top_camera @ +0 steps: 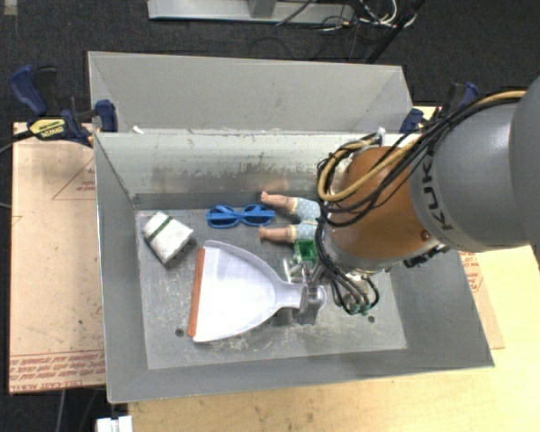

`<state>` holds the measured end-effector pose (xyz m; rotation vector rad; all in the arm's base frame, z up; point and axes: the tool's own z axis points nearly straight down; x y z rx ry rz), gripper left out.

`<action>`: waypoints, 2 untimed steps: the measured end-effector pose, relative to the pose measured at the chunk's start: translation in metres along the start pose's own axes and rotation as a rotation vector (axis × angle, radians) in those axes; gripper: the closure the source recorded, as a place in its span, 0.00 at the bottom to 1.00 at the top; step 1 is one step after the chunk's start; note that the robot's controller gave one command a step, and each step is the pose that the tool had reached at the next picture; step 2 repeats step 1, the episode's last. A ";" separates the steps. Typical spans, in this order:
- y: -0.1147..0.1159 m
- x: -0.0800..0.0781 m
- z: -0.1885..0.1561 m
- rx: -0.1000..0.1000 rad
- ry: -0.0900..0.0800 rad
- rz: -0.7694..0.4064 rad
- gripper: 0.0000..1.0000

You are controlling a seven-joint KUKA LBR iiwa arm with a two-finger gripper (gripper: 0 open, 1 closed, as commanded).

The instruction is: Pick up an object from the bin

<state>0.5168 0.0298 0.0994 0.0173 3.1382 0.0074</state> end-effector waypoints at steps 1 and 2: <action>0.000 0.000 -0.008 0.000 -0.001 0.000 1.00; 0.000 0.000 -0.008 0.000 -0.001 0.000 1.00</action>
Offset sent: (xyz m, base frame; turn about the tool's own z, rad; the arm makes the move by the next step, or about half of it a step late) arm -0.0001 0.0001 0.0506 0.0000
